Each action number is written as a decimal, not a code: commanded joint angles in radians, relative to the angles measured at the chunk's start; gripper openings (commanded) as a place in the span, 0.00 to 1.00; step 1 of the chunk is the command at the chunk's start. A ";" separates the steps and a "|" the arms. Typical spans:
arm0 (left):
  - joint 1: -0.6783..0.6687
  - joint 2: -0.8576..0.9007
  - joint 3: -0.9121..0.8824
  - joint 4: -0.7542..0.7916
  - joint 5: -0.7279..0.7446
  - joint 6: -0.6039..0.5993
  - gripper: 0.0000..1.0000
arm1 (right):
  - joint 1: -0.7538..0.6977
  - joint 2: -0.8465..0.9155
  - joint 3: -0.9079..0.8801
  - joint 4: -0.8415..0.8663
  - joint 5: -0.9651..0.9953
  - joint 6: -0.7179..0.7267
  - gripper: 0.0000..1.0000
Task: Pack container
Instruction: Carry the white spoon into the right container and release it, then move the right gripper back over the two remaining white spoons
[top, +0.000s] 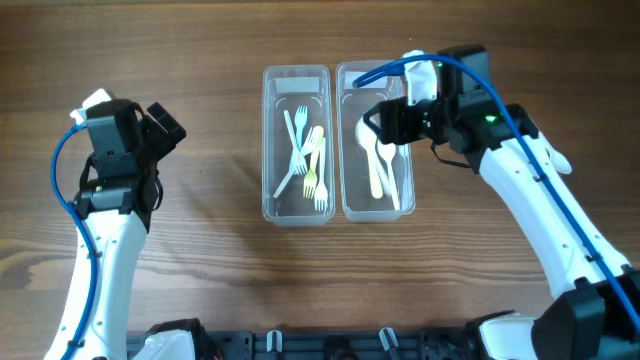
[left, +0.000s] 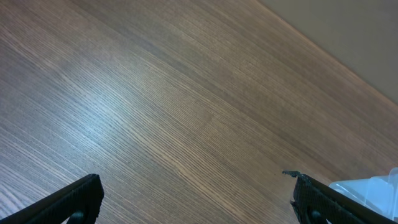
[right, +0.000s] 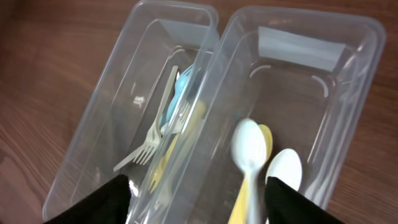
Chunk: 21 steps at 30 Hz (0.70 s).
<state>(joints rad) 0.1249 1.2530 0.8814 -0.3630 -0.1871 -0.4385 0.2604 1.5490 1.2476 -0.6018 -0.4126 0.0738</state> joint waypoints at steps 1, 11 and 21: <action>0.005 -0.008 0.000 0.002 -0.013 0.016 1.00 | 0.005 0.013 -0.006 0.025 0.013 0.001 0.72; 0.005 -0.008 0.000 0.002 -0.012 0.016 1.00 | -0.177 -0.031 -0.005 -0.026 0.290 -0.065 0.85; 0.005 -0.008 0.000 0.002 -0.012 0.016 1.00 | -0.360 -0.018 -0.005 -0.083 0.558 -0.312 0.93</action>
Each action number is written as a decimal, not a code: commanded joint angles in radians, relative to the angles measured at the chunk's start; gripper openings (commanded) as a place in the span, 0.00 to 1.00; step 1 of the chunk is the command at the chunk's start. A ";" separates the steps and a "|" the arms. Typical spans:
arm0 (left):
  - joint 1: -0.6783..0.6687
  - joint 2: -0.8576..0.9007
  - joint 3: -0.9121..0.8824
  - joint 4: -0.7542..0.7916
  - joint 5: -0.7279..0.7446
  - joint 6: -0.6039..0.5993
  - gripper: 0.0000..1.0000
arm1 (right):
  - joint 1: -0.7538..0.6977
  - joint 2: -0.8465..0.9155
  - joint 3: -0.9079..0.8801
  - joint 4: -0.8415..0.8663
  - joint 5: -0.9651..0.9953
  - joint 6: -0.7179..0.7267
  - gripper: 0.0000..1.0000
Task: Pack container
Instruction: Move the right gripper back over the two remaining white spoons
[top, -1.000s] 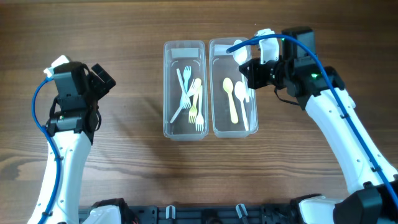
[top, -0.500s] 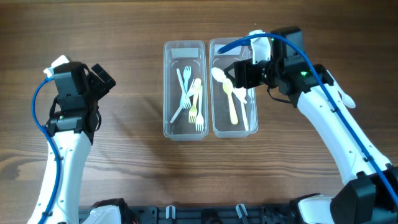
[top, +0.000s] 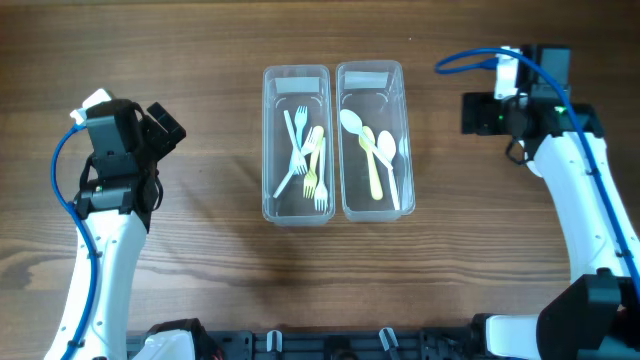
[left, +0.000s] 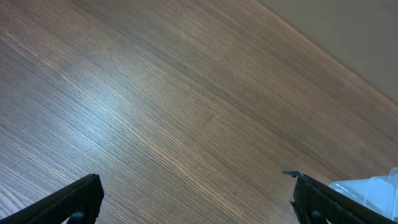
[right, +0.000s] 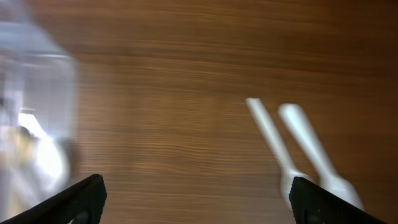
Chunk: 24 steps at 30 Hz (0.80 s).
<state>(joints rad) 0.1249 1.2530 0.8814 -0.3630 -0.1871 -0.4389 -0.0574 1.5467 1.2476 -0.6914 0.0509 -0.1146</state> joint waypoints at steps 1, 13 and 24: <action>0.005 -0.008 0.000 0.002 -0.012 0.016 1.00 | -0.058 -0.010 -0.005 0.008 0.095 -0.132 0.93; 0.005 -0.008 0.000 0.002 -0.012 0.016 1.00 | -0.239 0.198 -0.005 0.001 -0.035 -0.177 0.94; 0.005 -0.008 0.000 0.002 -0.012 0.016 1.00 | -0.258 0.354 -0.005 0.082 -0.075 -0.204 0.90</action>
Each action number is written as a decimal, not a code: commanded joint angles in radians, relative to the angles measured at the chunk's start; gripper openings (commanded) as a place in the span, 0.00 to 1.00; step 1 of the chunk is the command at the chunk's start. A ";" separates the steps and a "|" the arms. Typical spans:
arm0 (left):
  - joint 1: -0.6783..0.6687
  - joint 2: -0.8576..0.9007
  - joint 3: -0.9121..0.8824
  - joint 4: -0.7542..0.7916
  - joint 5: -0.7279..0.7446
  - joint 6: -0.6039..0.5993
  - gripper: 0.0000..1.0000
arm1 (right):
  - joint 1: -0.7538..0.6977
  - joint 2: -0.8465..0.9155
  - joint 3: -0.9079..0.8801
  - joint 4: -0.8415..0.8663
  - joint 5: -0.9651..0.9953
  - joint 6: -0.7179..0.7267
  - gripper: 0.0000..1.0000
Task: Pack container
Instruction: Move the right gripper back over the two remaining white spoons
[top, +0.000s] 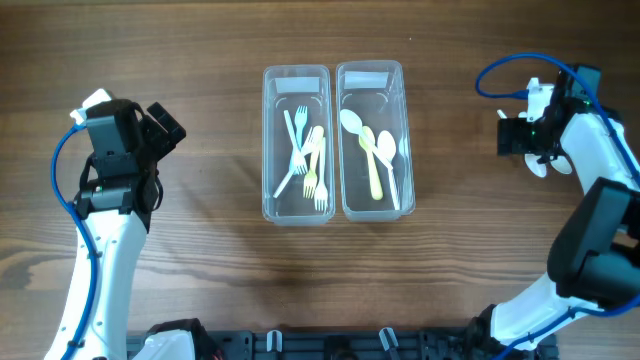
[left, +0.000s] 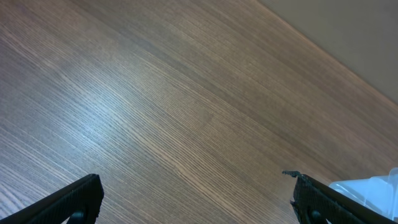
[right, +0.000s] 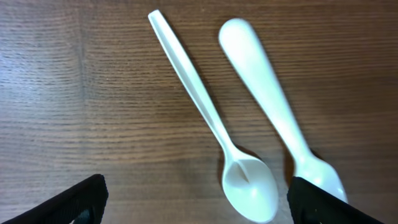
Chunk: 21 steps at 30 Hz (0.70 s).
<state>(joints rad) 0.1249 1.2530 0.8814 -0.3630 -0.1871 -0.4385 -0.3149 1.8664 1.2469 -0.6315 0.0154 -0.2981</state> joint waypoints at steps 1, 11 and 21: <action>0.005 -0.008 0.000 0.002 -0.012 0.016 1.00 | -0.001 0.040 -0.005 0.030 -0.043 -0.020 0.91; 0.005 -0.008 0.000 0.002 -0.012 0.016 1.00 | -0.001 0.105 -0.005 0.075 -0.100 -0.042 0.86; 0.005 -0.008 0.000 0.002 -0.012 0.016 1.00 | 0.000 0.205 -0.005 0.055 -0.143 -0.014 0.68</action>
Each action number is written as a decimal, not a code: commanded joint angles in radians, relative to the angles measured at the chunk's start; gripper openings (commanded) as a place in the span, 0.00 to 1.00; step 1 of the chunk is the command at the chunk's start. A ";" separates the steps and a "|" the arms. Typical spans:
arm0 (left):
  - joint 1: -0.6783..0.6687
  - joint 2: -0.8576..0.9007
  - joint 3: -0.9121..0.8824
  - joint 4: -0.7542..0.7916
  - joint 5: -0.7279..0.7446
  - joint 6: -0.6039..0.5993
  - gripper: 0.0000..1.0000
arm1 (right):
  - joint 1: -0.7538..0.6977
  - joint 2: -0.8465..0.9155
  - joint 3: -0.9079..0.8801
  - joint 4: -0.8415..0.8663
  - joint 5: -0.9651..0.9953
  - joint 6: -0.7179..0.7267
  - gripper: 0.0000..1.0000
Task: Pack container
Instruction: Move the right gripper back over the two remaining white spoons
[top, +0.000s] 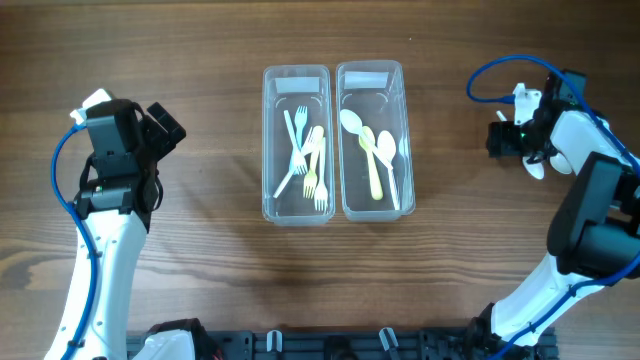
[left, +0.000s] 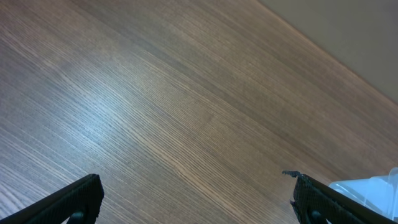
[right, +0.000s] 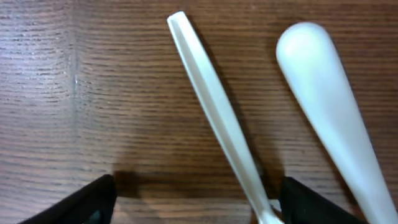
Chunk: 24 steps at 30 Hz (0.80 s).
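Note:
Two clear containers stand side by side mid-table: the left one (top: 296, 145) holds several forks, the right one (top: 374, 140) several spoons. Two white spoons lie on the wood at the far right: a thin-handled one (right: 217, 130) and a broad-handled one (right: 329, 93). My right gripper (right: 196, 199) is open and low over them, its fingers straddling the thin handle, close to the table. In the overhead view that gripper (top: 522, 140) covers most of the spoons. My left gripper (left: 196, 199) is open over bare wood at the far left.
A corner of a clear container (left: 373, 186) shows at the lower right of the left wrist view. The table's far edge (left: 336, 53) runs across that view's upper right. Blue cables loop off both arms.
My right gripper has come lower over the two loose white spoons; they fill more of its view and the thin handle now lies between its fingers. The left arm has not moved.
My right gripper was open over the right container, with spoons lying in it. Then it was right of the containers with two loose white spoons in view. Then it stood above those spoons, and now it is low around the thin one. The left arm stayed still throughout.

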<state>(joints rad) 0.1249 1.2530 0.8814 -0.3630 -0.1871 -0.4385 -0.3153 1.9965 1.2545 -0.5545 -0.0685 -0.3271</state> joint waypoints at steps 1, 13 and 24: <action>0.005 -0.008 0.000 0.002 -0.012 0.016 1.00 | 0.001 0.075 -0.013 -0.023 -0.068 0.027 0.62; 0.005 -0.008 0.000 0.002 -0.012 0.016 1.00 | 0.072 0.068 -0.013 -0.076 -0.299 0.330 0.43; 0.005 -0.008 0.000 0.002 -0.013 0.016 1.00 | 0.209 0.068 -0.013 -0.063 -0.079 0.169 0.70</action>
<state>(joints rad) 0.1249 1.2530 0.8814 -0.3630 -0.1871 -0.4385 -0.1333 2.0029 1.2755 -0.6048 -0.2928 -0.0769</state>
